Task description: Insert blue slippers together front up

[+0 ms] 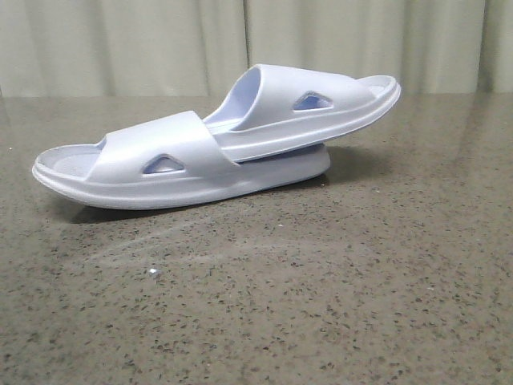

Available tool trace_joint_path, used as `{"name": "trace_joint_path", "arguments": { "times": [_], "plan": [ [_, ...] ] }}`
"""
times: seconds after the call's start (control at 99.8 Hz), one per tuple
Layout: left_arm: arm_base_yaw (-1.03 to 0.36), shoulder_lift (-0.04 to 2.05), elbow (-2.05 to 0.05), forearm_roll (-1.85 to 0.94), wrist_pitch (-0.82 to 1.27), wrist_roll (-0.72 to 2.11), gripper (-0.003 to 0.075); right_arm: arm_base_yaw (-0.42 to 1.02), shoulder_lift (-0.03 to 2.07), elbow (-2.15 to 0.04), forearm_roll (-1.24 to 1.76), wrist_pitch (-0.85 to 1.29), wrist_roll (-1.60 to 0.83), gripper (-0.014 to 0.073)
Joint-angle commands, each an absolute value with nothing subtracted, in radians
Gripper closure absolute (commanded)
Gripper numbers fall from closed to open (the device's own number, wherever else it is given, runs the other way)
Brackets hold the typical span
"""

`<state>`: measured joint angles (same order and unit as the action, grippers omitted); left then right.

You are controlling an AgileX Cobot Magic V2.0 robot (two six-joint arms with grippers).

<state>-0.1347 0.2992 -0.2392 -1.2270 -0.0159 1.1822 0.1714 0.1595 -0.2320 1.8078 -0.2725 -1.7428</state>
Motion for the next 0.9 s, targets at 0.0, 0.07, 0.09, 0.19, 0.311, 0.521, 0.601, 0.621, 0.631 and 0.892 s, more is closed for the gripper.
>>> {"name": "trace_joint_path", "arguments": {
  "times": [0.0, 0.07, 0.09, 0.19, 0.311, 0.521, 0.601, 0.621, 0.631, 0.892],
  "plan": [
    [-0.143, 0.294, -0.265, -1.17, -0.058, 1.167, 0.0704, 0.171, 0.168, -0.258, 1.787, -0.251, -1.743, 0.0701],
    [-0.143, 0.279, -0.263, -1.044, -0.051, 1.082, 0.0704, 0.171, 0.168, -0.258, 1.787, -0.251, -1.743, 0.0701],
    [-0.143, 0.273, -0.26, -0.994, -0.051, 1.031, 0.0704, 0.171, 0.168, -0.258, 1.787, -0.251, -1.743, 0.0701],
    [-0.143, 0.241, -0.238, -0.719, -0.051, 0.736, 0.0704, 0.171, 0.168, -0.258, 1.787, -0.251, -1.743, 0.0701],
    [-0.143, 0.209, -0.181, -0.322, -0.053, 0.325, 0.0704, 0.171, 0.168, -0.258, 1.787, -0.251, -1.743, 0.0701],
    [-0.143, 0.175, -0.025, 0.054, -0.242, -0.089, 0.0704, 0.171, 0.168, -0.258, 1.787, -0.251, -1.743, 0.0701],
    [-0.143, 0.142, 0.013, 0.056, -0.253, -0.093, 0.0704, 0.171, 0.168, -0.258, 1.787, -0.251, -1.743, 0.0701],
    [-0.143, 0.131, 0.011, 0.056, -0.212, -0.093, 0.0704, 0.171, 0.168, -0.258, 1.787, -0.251, -1.743, 0.0701],
    [-0.143, 0.125, 0.009, 0.056, -0.202, -0.093, 0.0704, 0.171, 0.168, -0.258, 1.787, -0.251, -1.743, 0.0701],
    [-0.141, 0.01, 0.011, 0.056, -0.065, -0.093, 0.0704, 0.171, 0.168, -0.258, 1.787, -0.251, -1.743, 0.0701]
  ]
}}
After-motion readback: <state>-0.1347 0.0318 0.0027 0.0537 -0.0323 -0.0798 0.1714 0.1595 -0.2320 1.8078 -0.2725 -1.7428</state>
